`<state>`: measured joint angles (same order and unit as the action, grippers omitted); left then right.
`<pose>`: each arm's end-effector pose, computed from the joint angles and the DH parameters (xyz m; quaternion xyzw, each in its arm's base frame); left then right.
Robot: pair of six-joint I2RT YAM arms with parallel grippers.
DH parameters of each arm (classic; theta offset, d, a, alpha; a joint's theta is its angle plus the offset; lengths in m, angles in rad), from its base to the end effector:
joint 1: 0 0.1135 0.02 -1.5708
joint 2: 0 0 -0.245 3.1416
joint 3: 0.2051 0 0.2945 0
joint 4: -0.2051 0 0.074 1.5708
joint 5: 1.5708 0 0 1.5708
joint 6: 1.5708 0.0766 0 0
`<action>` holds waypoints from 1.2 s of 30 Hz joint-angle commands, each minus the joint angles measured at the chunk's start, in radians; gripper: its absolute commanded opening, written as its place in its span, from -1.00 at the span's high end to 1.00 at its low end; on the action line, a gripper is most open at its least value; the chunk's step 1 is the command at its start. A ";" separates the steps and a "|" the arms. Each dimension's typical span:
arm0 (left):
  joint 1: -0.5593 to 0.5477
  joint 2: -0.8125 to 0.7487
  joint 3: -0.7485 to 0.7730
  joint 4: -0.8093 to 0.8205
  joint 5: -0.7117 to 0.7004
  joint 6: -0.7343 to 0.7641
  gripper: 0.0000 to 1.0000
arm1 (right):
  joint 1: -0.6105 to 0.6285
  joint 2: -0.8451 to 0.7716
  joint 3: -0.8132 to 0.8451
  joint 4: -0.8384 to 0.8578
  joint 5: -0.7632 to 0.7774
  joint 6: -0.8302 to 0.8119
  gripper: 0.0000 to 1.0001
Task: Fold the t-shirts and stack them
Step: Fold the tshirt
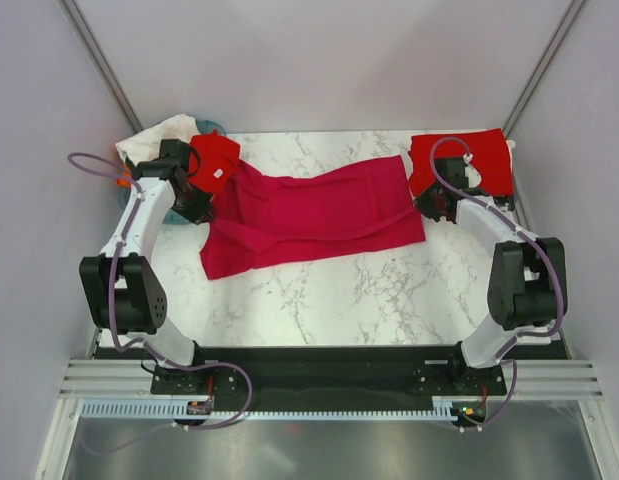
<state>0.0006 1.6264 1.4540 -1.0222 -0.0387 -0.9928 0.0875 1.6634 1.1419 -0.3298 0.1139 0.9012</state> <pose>0.3833 0.0032 0.2277 -0.4712 0.8618 -0.0723 0.1735 0.4206 0.0282 0.1529 0.3882 0.8503 0.1199 0.3347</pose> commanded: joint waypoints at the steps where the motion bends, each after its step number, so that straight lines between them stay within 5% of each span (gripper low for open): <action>1: 0.029 0.018 0.045 0.010 -0.035 0.022 0.95 | -0.005 0.019 0.033 0.017 0.026 0.018 1.00; 14: 0.044 0.134 0.134 0.024 -0.014 0.042 0.95 | -0.003 0.090 0.081 0.035 0.033 0.022 0.91; 18: 0.044 0.153 0.178 0.031 -0.013 0.089 0.53 | -0.003 0.072 0.081 0.055 0.027 0.009 -0.13; 25: 0.044 -0.002 0.112 0.031 -0.060 0.154 -0.07 | -0.002 -0.080 -0.091 0.110 0.047 -0.021 -0.04; 31: 0.045 -0.123 -0.021 0.100 0.089 0.256 -0.14 | -0.002 -0.215 -0.329 0.250 0.033 -0.038 0.03; 36: 0.045 -0.333 -0.269 0.318 0.215 0.310 -0.19 | -0.003 -0.260 -0.488 0.441 -0.020 -0.061 -0.04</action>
<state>0.0399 1.3998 1.3018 -0.8551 0.0666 -0.7712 0.0875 1.4296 0.7116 -0.0570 0.1226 0.8646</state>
